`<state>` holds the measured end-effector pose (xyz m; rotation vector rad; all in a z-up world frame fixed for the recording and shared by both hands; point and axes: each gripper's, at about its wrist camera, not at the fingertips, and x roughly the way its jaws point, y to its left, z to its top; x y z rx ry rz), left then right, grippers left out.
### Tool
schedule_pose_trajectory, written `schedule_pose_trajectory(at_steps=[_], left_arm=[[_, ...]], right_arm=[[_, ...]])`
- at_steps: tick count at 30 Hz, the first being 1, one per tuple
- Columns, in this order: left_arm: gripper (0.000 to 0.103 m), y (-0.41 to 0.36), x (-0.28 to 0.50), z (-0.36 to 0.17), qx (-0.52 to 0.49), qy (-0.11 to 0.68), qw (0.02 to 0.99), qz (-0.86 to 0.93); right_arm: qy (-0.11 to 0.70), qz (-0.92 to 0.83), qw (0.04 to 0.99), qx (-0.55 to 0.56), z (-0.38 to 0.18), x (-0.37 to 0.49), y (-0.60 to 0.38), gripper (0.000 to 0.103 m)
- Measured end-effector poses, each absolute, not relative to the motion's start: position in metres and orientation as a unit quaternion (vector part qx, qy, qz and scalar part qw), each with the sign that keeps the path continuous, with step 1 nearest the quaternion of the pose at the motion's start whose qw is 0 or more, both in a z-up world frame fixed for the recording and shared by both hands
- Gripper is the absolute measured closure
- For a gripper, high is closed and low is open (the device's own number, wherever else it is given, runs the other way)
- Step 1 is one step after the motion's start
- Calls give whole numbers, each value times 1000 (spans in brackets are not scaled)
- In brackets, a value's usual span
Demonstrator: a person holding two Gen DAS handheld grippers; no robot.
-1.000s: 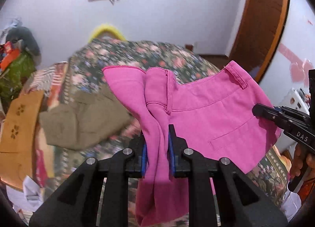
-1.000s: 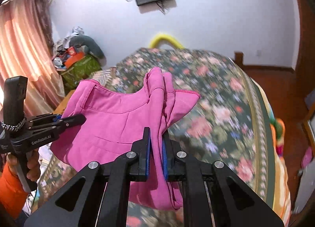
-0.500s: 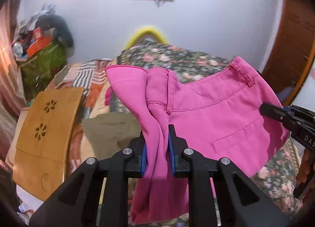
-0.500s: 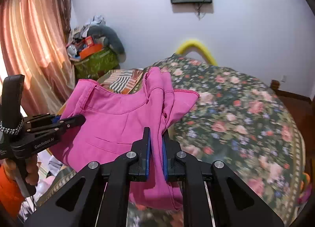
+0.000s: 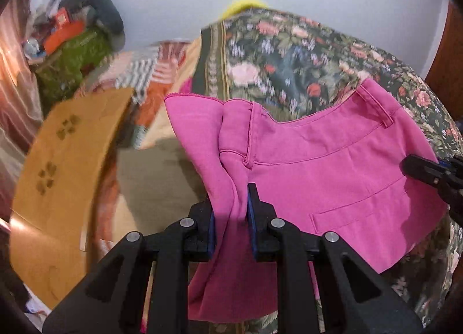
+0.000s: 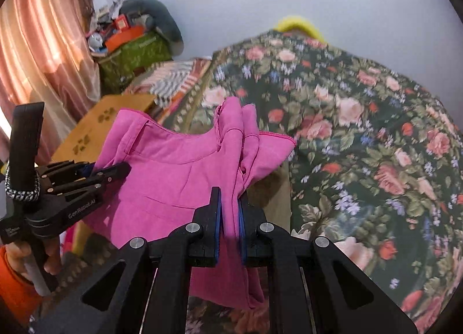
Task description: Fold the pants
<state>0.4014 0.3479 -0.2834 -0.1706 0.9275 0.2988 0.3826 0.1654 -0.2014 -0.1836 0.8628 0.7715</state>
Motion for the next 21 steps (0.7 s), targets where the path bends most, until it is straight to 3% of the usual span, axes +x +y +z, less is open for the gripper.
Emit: schedule_pose_trajectory(at_steps=[6,13,21], left_arm=[[81,346,406,-313,-71,471,867,150],[65,352,394,-309,-57,486,857,162],[64,360,353,-279,-47,491,852,176]], right_arm=[[440,354,818,-107,-226,387,170,92],[428,322,834,-134,-221,382,143,88],[418,304,849,-110,-185,370,100,88]])
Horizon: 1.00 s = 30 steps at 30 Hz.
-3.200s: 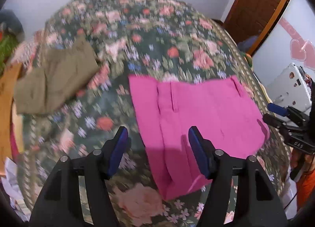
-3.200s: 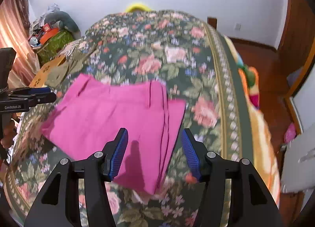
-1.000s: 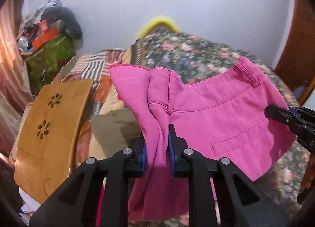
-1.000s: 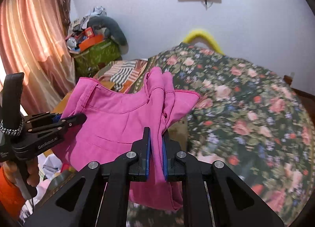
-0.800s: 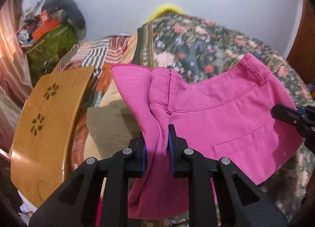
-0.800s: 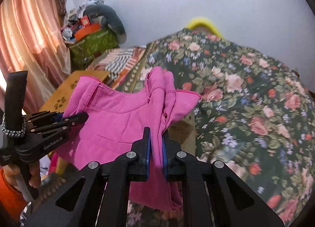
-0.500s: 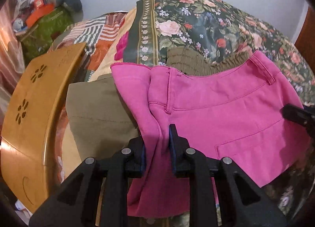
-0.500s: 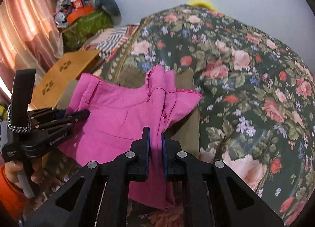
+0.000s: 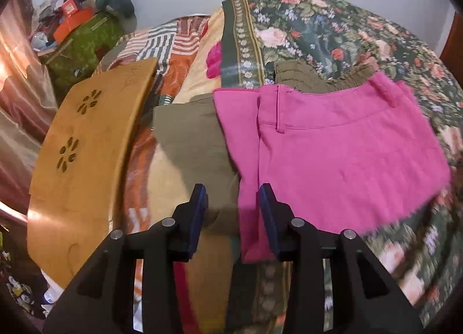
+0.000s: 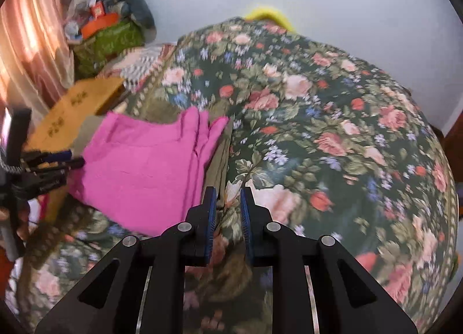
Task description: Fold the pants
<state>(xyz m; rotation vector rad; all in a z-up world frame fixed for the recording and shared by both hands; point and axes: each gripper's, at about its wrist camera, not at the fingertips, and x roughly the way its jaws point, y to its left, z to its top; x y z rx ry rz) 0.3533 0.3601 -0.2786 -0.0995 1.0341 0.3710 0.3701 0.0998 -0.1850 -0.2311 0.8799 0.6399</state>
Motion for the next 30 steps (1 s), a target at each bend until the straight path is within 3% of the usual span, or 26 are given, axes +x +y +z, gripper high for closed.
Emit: schedule_pose_trajectory(at_steps=[5,9,18,27,28,30], left_arm=[[64,345,314,-219,-59,447,878,162],[64,319,268,-152,-55,384,909,150],[64,250,146,-21,-40,236,964,116],[64,202,38,25,-45,135,983,112],[64,199,30,26,-46,129,984,111],[62,190,13,28,-43,118,986,108]], right_arm=[[378,321,864,-83,-133,340,84,87],[325,344,879,-53,-77,299,66,82],[199,387,900,-27,13,189,31,82],[125,417,900,-7,38,93,-1,81],[122,418,900,-2,38,87,-4,77],[114,418,901,5,35,73,-10,44]])
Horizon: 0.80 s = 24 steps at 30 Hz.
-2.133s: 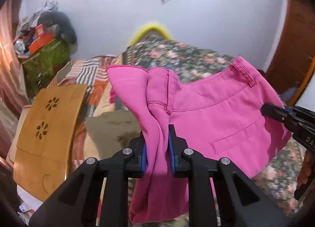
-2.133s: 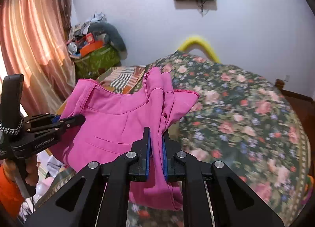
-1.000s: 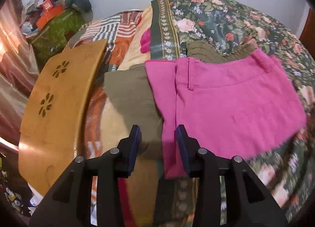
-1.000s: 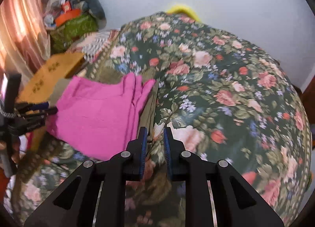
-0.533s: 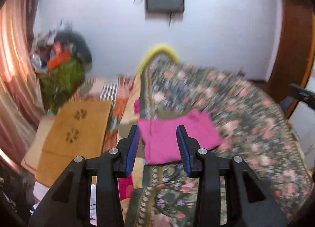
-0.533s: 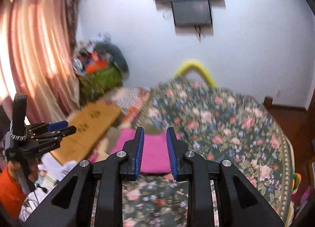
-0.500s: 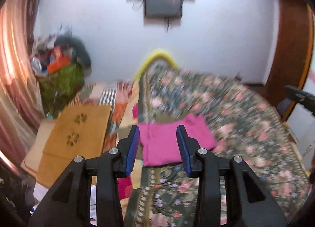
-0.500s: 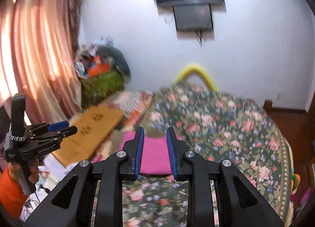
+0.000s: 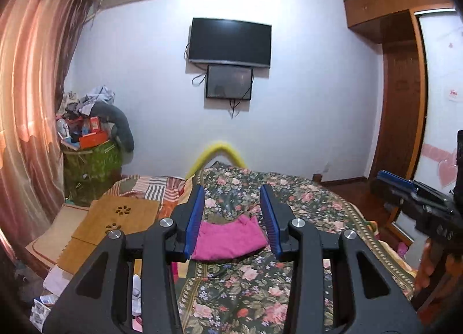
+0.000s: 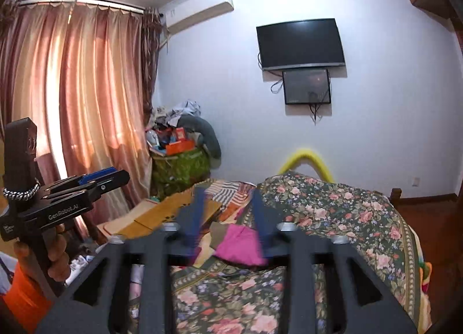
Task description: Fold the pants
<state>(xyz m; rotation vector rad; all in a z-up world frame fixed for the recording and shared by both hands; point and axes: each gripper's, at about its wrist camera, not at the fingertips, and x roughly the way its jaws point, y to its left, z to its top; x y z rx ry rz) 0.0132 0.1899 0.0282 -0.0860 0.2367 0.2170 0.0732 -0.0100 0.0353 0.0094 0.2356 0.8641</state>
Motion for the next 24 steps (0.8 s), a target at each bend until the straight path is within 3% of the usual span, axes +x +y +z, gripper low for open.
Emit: schedule_pose_trajectory(at_steps=[4,8,13,16,24], left_arm=[[37,180,-8,28,-36,102,988,109],[6,176,-25,27,-45,91,988,114],[1,172,-36,24,-36,85,989,118],[0,170,-38,21,-34,87,988,122],[0,170,-43,15,-36,89,988,123]], right_arm=[[95,403,910,0,32,57,-15,36],[84,396,915,3,34,49,-16,9],[68,391,918,-15,37,35,-14,8],[65,384,921,-21,35,29,-11,0],[75,373,925,-27,29,27,-10,0]])
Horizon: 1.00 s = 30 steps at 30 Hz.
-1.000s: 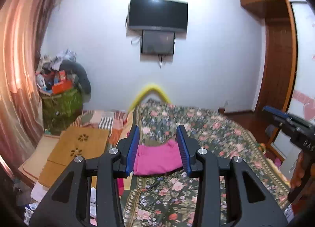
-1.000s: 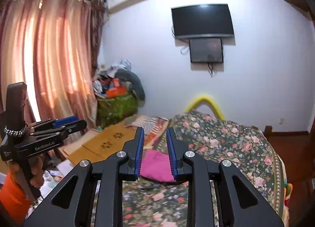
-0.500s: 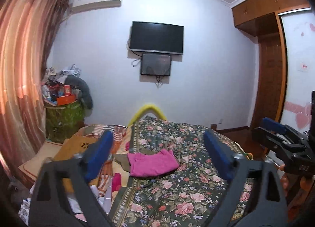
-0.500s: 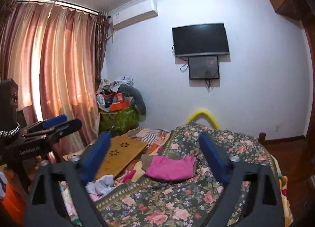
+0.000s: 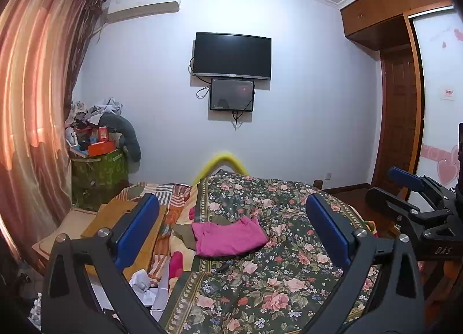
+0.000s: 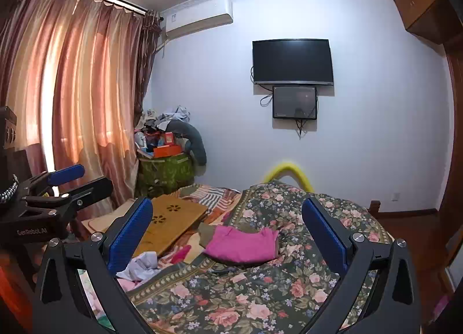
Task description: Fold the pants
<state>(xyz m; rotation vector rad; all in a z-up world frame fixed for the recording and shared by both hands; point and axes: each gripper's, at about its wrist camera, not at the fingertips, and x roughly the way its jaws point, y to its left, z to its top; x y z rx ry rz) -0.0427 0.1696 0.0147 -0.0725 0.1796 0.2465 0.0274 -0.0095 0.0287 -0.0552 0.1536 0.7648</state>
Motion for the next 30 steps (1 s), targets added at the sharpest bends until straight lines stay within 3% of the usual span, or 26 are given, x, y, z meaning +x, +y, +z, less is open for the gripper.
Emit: schedule_pose_trajectory(at_steps=[30], left_arm=[[0,162,-36,12,-35,104,987,120]], right_arm=[[88,369,925,-17,30,25,-25,0]])
